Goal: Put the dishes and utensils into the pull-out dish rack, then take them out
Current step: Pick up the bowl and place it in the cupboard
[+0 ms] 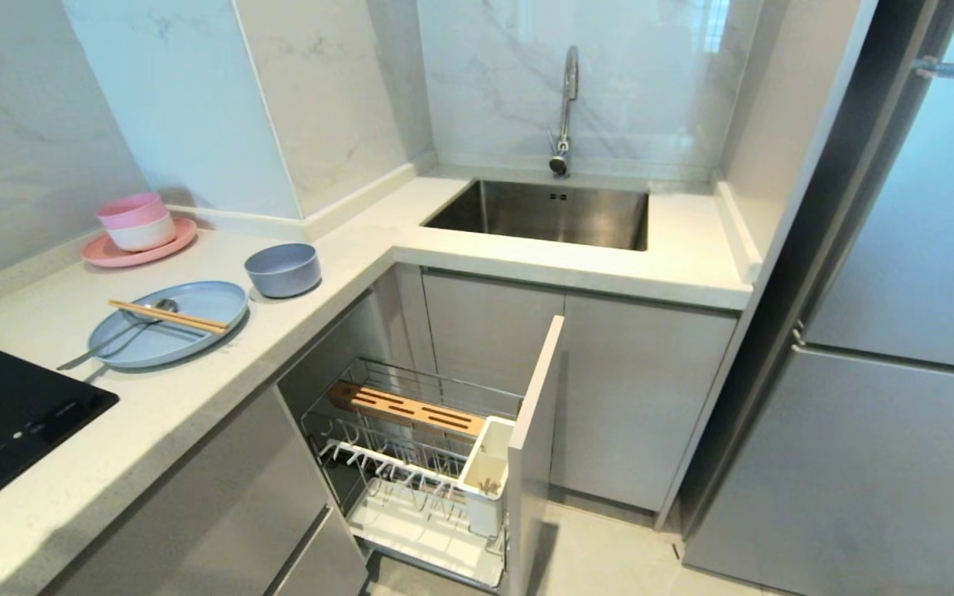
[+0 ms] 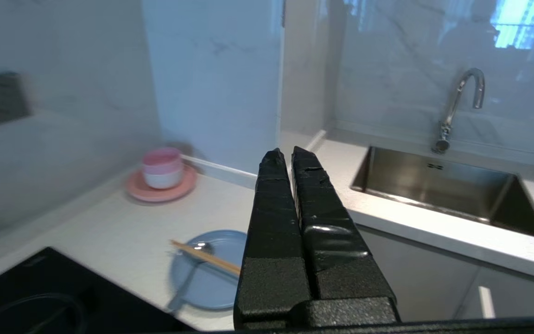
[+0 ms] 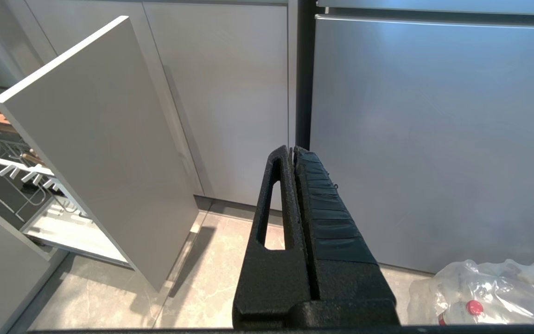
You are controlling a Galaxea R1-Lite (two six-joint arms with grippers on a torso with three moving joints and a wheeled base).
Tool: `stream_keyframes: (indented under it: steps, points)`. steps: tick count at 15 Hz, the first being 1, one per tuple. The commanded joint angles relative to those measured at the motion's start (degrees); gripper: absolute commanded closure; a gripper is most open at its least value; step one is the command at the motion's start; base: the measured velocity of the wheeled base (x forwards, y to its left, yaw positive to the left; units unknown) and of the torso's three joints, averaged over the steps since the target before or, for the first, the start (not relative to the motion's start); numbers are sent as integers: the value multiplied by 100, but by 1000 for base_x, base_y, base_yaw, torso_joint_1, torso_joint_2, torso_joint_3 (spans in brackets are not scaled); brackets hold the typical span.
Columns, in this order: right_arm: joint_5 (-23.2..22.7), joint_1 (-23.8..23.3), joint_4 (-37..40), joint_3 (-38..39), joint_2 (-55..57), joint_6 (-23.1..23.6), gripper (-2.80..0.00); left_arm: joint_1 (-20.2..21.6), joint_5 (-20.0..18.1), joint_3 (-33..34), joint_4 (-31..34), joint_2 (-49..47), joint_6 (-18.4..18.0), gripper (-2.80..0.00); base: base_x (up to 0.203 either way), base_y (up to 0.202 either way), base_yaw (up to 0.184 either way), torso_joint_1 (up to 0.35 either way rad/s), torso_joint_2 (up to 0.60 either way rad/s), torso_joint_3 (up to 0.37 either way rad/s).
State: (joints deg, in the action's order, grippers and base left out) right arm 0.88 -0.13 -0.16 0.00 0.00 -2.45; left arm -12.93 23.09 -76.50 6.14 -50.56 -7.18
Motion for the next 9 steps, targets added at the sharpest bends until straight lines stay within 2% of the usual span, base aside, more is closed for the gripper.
stream_keyframes:
  steps: [1,4,7,9]
  points:
    - [0,3,-2,0,0,-1,0,367,-164,411,79,981,-40,0,0,0,0,0,0,0]
    - [0,-3,-2,0,8,-1,0,961,-805,1481,380,2183,-97,0,0,0,0,0,0,0]
    - [0,4,-2,0,9,-1,0,1162,-1353,2729,548,3435,-128,0,0,0,0,0,0,0]
    - [0,3,-2,0,9,-1,0,1216,-1563,3596,557,4155,-313,0,0,0,0,0,0,0]
